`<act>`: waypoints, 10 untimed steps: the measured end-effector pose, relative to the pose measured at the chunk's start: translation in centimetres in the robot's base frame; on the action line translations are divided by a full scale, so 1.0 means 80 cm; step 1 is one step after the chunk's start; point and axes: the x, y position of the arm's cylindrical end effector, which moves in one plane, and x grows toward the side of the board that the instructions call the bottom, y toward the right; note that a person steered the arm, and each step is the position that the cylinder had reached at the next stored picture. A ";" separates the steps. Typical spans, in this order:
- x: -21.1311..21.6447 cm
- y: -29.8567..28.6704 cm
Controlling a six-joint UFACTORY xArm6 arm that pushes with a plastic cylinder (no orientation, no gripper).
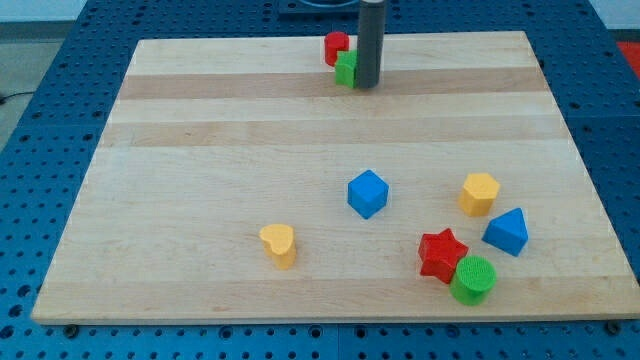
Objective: Slide the blue cube to the bottom left of the green star
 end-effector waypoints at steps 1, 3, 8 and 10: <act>-0.019 -0.015; 0.101 0.003; 0.275 -0.042; 0.300 0.007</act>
